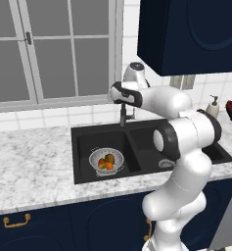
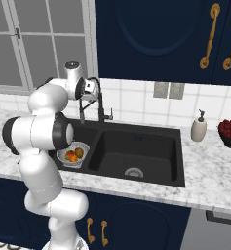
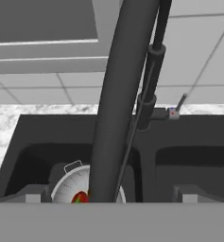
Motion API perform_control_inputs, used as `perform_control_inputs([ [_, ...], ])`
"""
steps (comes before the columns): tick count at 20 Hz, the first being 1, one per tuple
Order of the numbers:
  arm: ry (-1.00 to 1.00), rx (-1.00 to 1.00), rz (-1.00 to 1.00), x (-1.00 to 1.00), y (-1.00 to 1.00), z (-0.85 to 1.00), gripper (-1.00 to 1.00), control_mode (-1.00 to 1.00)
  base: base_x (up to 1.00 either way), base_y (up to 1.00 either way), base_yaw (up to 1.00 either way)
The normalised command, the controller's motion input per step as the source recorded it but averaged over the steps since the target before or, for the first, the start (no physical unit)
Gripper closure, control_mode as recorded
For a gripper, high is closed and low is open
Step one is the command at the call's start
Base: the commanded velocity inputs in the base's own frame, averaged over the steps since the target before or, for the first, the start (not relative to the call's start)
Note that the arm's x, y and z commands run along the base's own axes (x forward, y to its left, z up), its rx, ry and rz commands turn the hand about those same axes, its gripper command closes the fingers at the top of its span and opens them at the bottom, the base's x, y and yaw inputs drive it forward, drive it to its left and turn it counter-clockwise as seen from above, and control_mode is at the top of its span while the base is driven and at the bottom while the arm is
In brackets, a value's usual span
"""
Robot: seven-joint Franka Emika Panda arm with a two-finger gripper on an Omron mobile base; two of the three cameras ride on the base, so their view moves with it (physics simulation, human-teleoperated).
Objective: Put the colander in the sink, put the tangerine, pear, mango in the colander, and turn on the sink faucet and pour water over the colander.
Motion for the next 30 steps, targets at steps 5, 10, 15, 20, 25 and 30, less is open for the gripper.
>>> perform_control_inputs([
  [5,0.08,0.0,0.0,0.39,0.35,-0.14,-1.0,-1.0,0.0,0.0,0.0],
  [10,0.06,0.0,0.0,0.31,0.23,-0.1,-1.0,-1.0,0.0,0.0,0.0],
  [15,0.0,0.0,0.0,0.05,0.05,-0.03,-1.0,-1.0,0.0,0.0,0.0],
  [20,0.0,0.0,0.0,-0.3,-0.06,0.14,-1.0,-1.0,0.0,0.0,0.0],
  [25,0.0,0.0,0.0,-0.74,-0.01,0.31,-1.0,-1.0,0.0,0.0,0.0],
  [30,0.0,0.01,0.0,-0.98,-0.57,0.28,-1.0,-1.0,0.0,0.0,0.0],
])
